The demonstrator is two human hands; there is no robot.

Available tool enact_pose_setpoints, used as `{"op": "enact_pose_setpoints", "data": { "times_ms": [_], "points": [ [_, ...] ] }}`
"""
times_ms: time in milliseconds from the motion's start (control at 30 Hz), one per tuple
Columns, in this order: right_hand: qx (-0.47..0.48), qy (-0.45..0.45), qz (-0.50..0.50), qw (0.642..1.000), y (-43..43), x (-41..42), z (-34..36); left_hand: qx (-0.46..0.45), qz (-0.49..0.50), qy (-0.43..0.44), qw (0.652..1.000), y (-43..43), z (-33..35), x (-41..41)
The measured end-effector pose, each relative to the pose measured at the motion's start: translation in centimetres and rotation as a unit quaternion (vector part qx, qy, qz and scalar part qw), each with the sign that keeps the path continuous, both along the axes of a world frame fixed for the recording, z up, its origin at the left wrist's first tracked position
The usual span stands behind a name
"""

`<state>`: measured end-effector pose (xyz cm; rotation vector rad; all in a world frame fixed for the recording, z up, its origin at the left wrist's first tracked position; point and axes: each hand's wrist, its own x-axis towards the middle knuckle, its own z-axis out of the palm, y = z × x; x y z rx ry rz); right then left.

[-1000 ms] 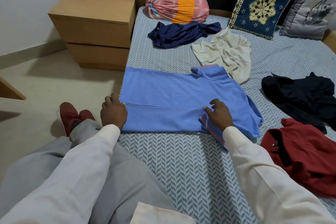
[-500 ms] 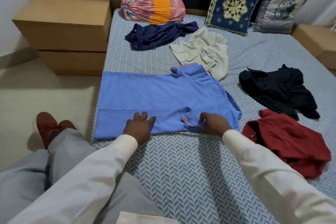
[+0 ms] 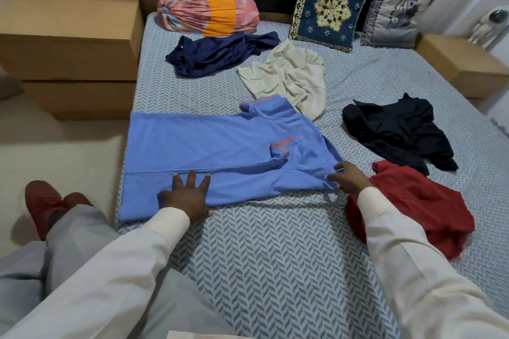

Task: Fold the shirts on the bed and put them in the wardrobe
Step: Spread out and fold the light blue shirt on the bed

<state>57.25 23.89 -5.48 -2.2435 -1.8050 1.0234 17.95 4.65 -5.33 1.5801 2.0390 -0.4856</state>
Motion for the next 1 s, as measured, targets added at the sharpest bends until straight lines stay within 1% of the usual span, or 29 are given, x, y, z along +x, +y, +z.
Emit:
{"op": "enact_pose_setpoints", "data": {
  "times_ms": [100,167,233,267,333,367,467,533,567,633,700,733,800,900,933,1000],
  "points": [
    [0.069,-0.046,-0.043,0.996,-0.5,0.5,-0.8,-0.013,0.010,-0.012,1.000,-0.4,-0.2,-0.3],
    [0.080,-0.088,-0.066,0.991,-0.6,0.3,-0.3,-0.010,0.012,-0.012,1.000,-0.9,-0.5,-0.5],
    [0.094,-0.129,-0.061,0.985,-0.8,-1.3,0.3,0.000,0.008,-0.005,1.000,-1.3,-0.6,-0.8],
    [0.123,-0.140,-0.058,0.981,-1.0,-2.5,0.5,0.012,0.001,0.002,1.000,-1.4,-0.7,-1.1],
    [0.173,-0.114,-0.052,0.977,-1.6,-5.4,0.5,0.057,-0.014,0.013,0.998,-1.5,-0.9,-1.7],
    [0.179,-0.098,-0.036,0.978,-2.0,-7.1,0.2,0.093,-0.009,0.013,0.996,-1.4,-1.0,-2.1],
    [0.126,-0.025,0.042,0.991,-3.0,-11.9,-1.1,0.200,0.023,0.041,0.979,-1.0,-1.5,-3.2],
    [0.133,0.010,0.107,0.985,-3.5,-14.6,-1.9,0.215,0.032,0.063,0.974,-1.0,-2.4,-4.2],
    [0.148,0.005,0.140,0.979,-3.7,-15.7,-2.3,0.207,0.033,0.066,0.976,-1.1,-2.8,-4.9],
    [0.165,-0.042,0.179,0.969,-3.9,-17.2,-2.8,0.214,0.019,0.065,0.974,-1.4,-3.2,-6.4],
    [0.164,-0.109,0.189,0.962,-3.4,-18.2,-2.6,0.268,-0.018,0.063,0.961,-1.3,-3.0,-7.5],
    [0.161,-0.127,0.188,0.961,-3.0,-18.7,-2.4,0.293,-0.030,0.068,0.953,-1.0,-3.0,-8.1],
    [0.168,-0.124,0.185,0.960,-1.4,-19.9,-2.0,0.308,-0.028,0.066,0.949,0.1,-2.8,-9.3],
    [0.169,-0.085,0.215,0.958,1.5,-21.5,-2.0,0.280,-0.003,0.035,0.959,3.0,-2.4,-11.1],
    [0.157,-0.084,0.235,0.956,2.6,-22.0,-2.2,0.274,0.000,0.030,0.961,4.1,-2.3,-11.6],
    [0.136,-0.113,0.272,0.946,4.7,-22.8,-2.8,0.257,-0.006,0.044,0.965,6.4,-2.3,-12.7]
  ]
}}
